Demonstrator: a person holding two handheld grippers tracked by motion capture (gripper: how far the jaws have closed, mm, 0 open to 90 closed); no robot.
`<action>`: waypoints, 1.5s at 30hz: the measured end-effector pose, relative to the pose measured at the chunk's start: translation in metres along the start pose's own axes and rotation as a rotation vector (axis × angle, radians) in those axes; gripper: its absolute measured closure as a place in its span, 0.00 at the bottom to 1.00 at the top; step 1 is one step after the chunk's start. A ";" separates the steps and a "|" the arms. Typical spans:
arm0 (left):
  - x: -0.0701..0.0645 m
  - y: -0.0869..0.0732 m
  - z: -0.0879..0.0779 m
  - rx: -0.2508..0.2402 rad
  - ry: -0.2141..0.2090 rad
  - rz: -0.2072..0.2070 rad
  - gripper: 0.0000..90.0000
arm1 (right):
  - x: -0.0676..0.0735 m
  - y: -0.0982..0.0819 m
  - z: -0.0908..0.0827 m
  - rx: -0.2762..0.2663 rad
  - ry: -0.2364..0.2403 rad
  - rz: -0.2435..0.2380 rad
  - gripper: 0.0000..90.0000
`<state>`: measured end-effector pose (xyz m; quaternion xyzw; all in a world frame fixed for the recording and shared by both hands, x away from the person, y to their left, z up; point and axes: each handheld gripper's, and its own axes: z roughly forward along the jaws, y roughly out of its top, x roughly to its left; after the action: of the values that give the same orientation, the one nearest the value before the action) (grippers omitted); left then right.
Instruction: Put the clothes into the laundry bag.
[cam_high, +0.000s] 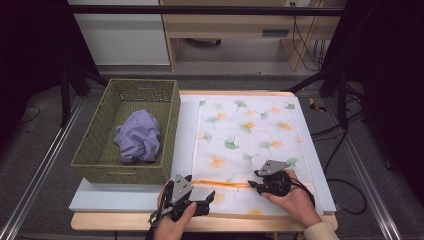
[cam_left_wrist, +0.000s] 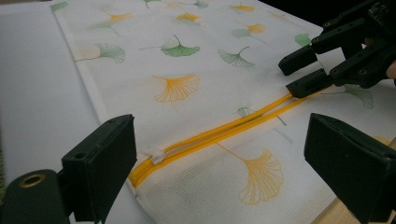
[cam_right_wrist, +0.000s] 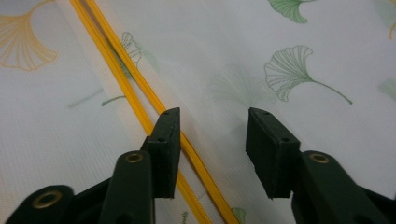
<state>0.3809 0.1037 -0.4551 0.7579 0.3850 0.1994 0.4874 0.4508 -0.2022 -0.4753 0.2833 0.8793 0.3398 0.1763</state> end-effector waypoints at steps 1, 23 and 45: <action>0.000 0.000 0.000 0.000 0.000 0.000 0.10 | -0.001 0.000 0.001 0.006 0.004 0.002 0.68; 0.007 0.012 -0.008 0.005 0.040 0.009 0.10 | -0.015 0.012 -0.012 -0.071 0.000 0.099 0.99; 0.044 0.079 -0.033 0.174 0.193 0.079 0.09 | -0.016 0.029 -0.039 -0.199 -0.012 0.129 0.99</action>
<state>0.4171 0.1393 -0.3730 0.7891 0.4160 0.2564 0.3721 0.4544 -0.2141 -0.4257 0.3225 0.8200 0.4345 0.1867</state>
